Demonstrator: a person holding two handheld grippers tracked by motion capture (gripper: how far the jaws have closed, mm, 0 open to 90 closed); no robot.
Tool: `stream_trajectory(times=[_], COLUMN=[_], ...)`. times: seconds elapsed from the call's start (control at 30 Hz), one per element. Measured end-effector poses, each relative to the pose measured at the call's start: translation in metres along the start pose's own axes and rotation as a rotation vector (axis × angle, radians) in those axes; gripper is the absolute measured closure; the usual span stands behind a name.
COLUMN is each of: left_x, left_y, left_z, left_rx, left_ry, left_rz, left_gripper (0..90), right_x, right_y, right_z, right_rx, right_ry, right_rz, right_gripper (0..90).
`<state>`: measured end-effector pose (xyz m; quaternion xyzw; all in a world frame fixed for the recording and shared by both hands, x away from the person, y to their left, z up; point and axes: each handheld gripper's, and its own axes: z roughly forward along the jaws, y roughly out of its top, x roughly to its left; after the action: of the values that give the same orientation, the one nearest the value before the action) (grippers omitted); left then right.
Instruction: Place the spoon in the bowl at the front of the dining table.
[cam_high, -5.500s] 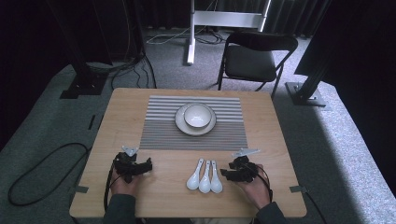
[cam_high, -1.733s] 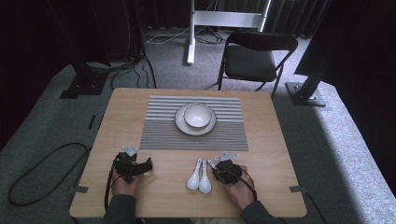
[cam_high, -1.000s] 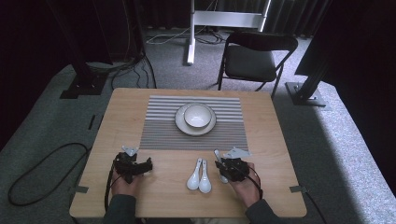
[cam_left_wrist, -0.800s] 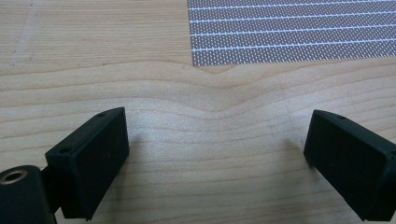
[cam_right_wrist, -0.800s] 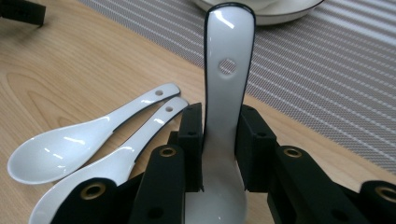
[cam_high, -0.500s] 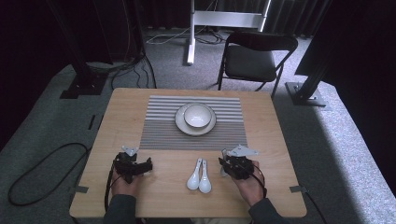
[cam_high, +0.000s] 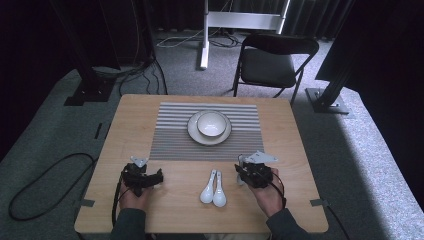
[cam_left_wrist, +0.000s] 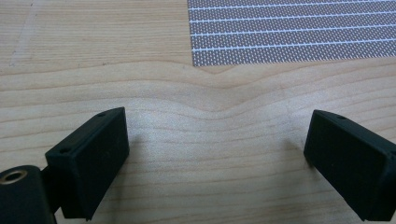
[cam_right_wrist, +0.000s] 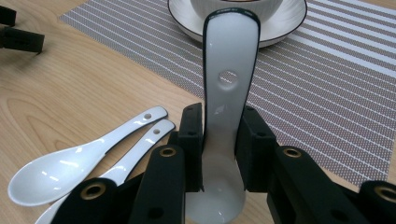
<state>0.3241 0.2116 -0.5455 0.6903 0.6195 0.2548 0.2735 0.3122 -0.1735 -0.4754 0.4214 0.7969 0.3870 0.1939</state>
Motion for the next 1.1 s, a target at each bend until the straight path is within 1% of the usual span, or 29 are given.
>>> stream_trajectory(times=[0.2, 0.67, 1.07, 1.1], left_x=[0.000, 0.000, 0.000, 0.000], left_y=[0.000, 0.000, 0.000, 0.000], left_z=[0.000, 0.000, 0.000, 0.000], left_rx=[0.000, 0.000, 0.000, 0.000], left_ry=[0.000, 0.000, 0.000, 0.000], left_rz=[0.000, 0.000, 0.001, 0.001], left_gripper=[7.0, 7.0, 7.0, 7.0], right_x=[0.000, -0.002, -0.003, -0.003], right_y=[0.005, 0.013, 0.023, 0.026], right_z=[0.002, 0.004, 0.003, 0.005], right_rx=[-0.002, -0.006, -0.019, -0.020], right_ry=[-0.002, -0.006, -0.013, -0.014], right_rz=[-0.012, -0.022, -0.030, -0.033], right_gripper=[73.7, 73.8, 73.8, 73.8])
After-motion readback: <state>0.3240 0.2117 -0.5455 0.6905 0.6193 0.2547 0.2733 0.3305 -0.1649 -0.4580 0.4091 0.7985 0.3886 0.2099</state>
